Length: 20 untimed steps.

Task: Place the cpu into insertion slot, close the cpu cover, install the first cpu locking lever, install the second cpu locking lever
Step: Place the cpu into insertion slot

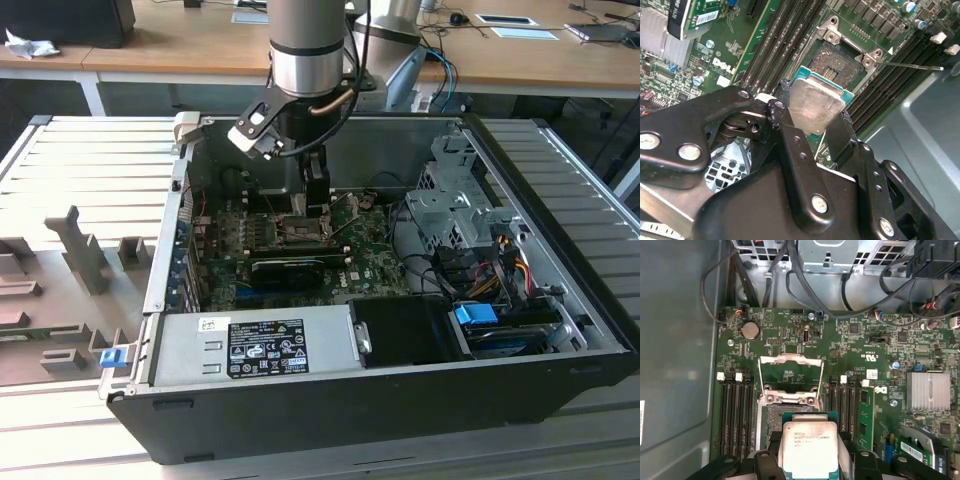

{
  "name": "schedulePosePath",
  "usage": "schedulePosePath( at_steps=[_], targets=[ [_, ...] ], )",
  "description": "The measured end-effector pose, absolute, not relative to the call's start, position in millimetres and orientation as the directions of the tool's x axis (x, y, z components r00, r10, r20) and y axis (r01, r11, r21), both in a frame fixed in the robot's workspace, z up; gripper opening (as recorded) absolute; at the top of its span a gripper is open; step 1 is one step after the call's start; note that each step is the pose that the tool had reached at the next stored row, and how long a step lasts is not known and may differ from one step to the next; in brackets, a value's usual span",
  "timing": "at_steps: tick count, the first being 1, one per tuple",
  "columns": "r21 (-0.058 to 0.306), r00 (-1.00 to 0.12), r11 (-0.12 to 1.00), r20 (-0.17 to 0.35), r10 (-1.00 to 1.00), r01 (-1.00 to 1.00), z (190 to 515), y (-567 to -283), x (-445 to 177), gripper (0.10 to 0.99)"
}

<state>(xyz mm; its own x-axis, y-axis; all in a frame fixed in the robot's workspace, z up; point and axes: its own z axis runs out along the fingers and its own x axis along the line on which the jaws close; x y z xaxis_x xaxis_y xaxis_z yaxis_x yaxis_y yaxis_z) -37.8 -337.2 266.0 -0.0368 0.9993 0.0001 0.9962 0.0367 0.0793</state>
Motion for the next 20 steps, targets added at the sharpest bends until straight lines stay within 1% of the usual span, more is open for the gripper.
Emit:
schedulePosePath(
  at_steps=[8, 14, 20],
  targets=[
    [0.079, -0.037, 0.037, 0.000, 0.999, 0.996, 259.0, -337.1, -37.9, 0.529],
    [0.079, -0.037, 0.037, 0.000, 0.999, 0.996, 245.5, -336.5, -40.0, 0.529],
    [0.079, -0.036, 0.036, 0.000, 0.999, 0.996, 235.3, -328.1, -41.4, 0.529]
  ],
)
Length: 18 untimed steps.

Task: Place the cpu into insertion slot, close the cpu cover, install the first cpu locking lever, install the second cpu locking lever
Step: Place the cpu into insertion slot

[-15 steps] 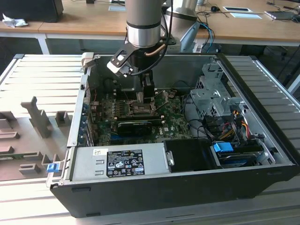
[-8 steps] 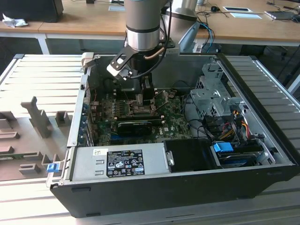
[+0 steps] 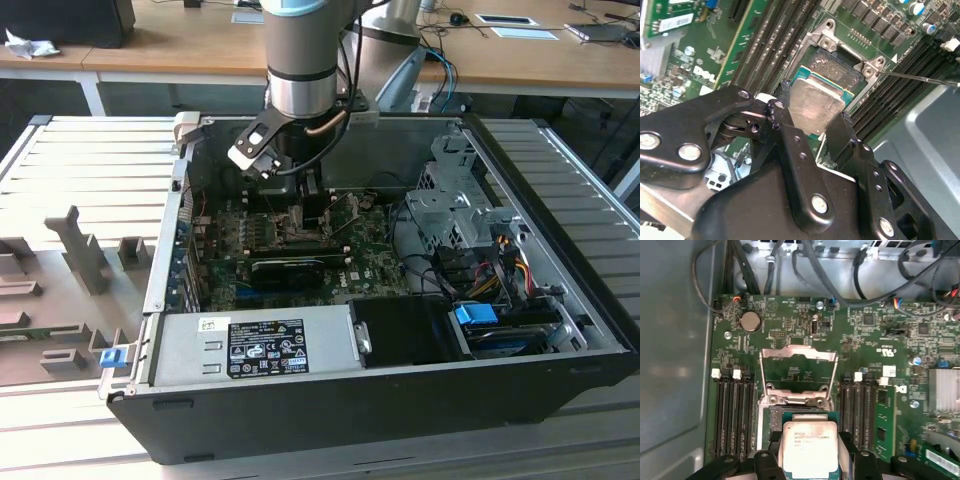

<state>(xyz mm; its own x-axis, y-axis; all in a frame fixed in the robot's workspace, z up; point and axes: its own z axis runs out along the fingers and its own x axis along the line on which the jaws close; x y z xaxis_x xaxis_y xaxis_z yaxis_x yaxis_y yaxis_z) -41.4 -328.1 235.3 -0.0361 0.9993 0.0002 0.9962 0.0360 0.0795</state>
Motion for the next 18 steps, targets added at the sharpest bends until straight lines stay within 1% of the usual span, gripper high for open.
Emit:
schedulePosePath(
  at_steps=[7, 13, 18],
  targets=[
    [0.079, -0.027, 0.027, 0.000, 1.000, 0.996, 218.7, -321.3, -43.5, 0.529],
    [0.079, 0.000, 0.000, 0.000, 1.000, 0.997, 213.2, -320.6, -46.7, 0.529],
    [0.079, 0.000, 0.000, 0.000, 1.000, 0.997, 209.8, -319.9, -47.2, 0.529]
  ],
)
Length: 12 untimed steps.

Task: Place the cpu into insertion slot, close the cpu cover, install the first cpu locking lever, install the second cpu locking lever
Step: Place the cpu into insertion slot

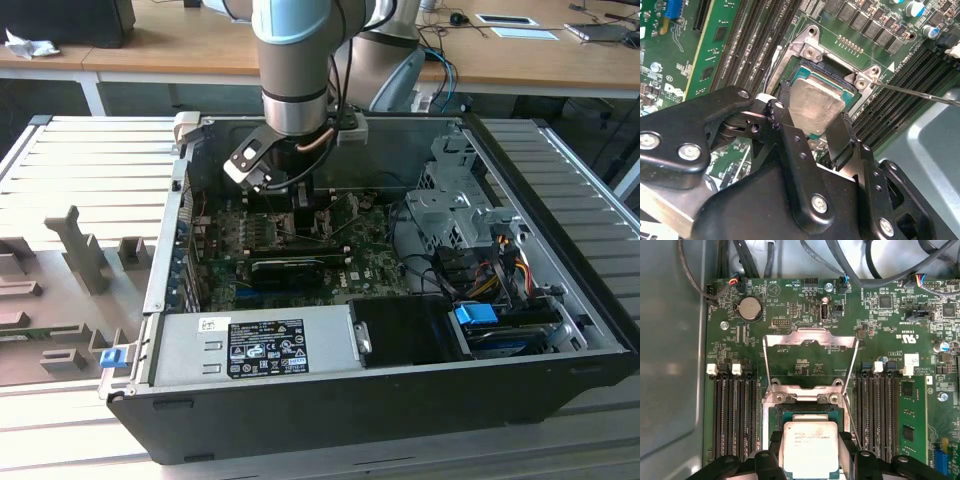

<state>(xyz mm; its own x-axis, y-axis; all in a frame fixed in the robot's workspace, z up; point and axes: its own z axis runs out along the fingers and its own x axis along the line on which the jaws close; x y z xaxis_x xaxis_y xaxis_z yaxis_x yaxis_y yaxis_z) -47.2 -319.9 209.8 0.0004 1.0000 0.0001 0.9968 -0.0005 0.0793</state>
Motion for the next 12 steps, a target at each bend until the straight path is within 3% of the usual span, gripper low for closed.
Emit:
schedulePosePath(
  at_steps=[12],
  targets=[
    [0.079, 0.001, -0.001, 0.000, 1.000, 0.997, 202.1, -318.7, -46.5, 0.529]
  ],
)
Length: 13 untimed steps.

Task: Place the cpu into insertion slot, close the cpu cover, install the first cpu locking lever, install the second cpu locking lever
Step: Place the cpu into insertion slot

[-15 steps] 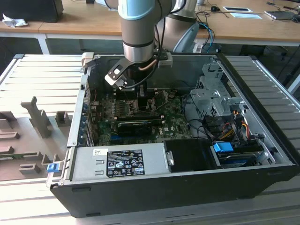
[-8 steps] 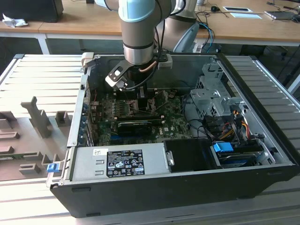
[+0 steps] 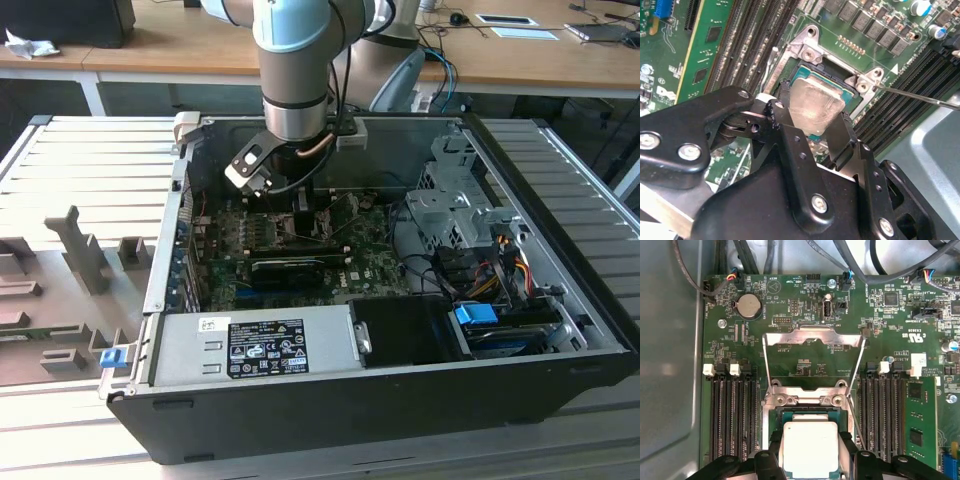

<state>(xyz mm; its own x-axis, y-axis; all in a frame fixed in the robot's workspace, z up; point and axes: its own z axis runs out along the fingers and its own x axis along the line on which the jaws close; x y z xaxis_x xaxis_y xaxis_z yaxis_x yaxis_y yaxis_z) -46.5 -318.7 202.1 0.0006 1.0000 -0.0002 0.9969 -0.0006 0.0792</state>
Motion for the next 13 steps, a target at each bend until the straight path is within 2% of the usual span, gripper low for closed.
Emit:
schedulePosePath(
  at_steps=[7, 8, 13],
  targets=[
    [0.079, 0.001, -0.001, 0.000, 1.000, 0.997, 201.6, -318.6, -46.5, 0.537],
    [0.079, 0.001, -0.001, 0.001, 1.000, 0.997, 201.5, -318.5, -46.5, 0.604],
    [0.079, 0.001, -0.001, 0.001, 1.000, 0.997, 205.6, -318.4, -46.5, 0.604]
  ],
)
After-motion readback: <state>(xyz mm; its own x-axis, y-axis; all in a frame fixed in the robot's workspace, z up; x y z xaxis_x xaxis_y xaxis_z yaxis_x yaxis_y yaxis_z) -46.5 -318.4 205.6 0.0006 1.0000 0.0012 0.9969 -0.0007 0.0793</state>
